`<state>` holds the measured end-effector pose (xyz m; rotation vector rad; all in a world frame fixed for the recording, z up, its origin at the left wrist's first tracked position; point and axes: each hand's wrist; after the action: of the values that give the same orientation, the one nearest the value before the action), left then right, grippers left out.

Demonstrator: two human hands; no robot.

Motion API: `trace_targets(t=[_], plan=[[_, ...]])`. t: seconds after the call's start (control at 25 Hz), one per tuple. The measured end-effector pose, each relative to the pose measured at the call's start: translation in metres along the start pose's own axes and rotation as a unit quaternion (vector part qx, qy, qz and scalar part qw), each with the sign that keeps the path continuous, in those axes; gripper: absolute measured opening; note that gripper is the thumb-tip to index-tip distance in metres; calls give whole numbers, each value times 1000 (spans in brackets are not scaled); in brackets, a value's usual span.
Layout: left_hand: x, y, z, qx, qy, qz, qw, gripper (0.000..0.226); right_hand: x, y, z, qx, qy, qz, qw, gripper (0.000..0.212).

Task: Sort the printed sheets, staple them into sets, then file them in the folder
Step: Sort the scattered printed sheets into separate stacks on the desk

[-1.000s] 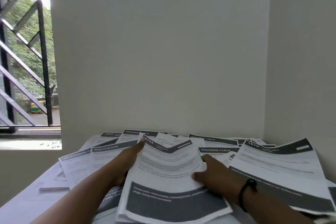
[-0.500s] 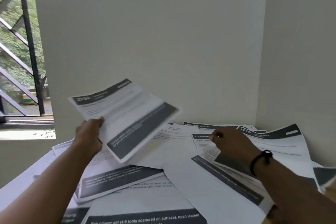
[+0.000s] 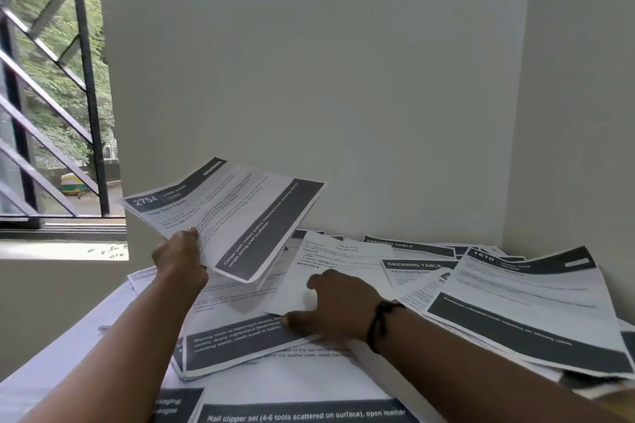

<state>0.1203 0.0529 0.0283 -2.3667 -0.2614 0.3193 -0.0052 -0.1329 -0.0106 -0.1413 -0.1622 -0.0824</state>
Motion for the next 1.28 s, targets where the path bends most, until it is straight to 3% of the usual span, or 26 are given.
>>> trace_targets(t=[0.12,0.28,0.36,0.44,0.52,0.64,0.72,0.84,0.96,1.0,1.12,1.2,1.28], plan=[[0,2,1,13,57,17,998,38,12,-2,-3,-17,9,-35,999,67],[2,4,1,19,76,25,997,26,-1,7,-13,-70,-108,7,992,33],[-1,2,2,21,74,27,997,23,1,8,-9,-35,-148,4,988,17],[-1,0,3,26,82,30,996,24,8,0,0,63,-206,-61,975,14],[-5,0,2,27,104,47,993,27,11,-17,13,210,-290,-147,922,19],[-16,2,0,115,146,65,980,18,6,-56,37,368,-429,-277,777,19],[-20,7,-1,200,174,74,961,18,2,-75,48,358,-499,-237,753,22],[-17,19,0,282,198,97,934,25,-5,-65,50,291,-495,-66,816,18],[-10,26,5,309,218,97,921,25,-20,-19,41,133,-334,80,930,22],[-6,26,8,312,233,82,917,21,-24,0,36,77,-267,124,953,24],[10,27,15,340,260,44,903,18,-31,47,9,8,-188,199,962,31],[10,28,13,363,281,27,888,13,-30,57,-4,9,-173,205,963,34],[-1,28,8,368,279,20,887,23,-26,53,-6,17,-176,187,966,30]])
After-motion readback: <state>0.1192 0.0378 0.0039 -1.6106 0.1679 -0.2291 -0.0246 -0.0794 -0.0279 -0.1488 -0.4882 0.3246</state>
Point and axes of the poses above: each hand's wrist, its own x-axis towards the middle knuckle, its own z-axis out of the back of the hand, y = z × x, and after that the axes turned 15 degrees about -x, right-handed
